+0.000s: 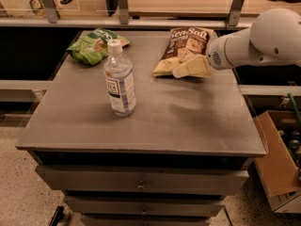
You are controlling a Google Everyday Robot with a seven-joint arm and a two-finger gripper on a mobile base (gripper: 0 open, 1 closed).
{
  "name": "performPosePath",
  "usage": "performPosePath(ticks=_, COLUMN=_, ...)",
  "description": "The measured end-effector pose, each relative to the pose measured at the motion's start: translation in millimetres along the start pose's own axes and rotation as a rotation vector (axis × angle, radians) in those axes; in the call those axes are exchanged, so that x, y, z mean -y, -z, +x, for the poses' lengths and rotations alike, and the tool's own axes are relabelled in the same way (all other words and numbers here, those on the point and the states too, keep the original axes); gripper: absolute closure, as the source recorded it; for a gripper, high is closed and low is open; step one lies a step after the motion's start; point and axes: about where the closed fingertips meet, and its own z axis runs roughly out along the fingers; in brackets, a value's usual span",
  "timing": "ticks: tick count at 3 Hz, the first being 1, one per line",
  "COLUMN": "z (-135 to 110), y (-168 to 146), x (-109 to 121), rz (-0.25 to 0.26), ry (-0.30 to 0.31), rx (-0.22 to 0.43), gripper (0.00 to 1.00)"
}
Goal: Move green rice chip bag near blue plastic bottle
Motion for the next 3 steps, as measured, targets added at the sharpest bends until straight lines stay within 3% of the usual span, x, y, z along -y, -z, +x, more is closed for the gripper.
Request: performPosePath(ticks=3, z=9, y=-39, x=7, rz=0.021, ry=-0.011, rx=-0.018, gripper=0.00)
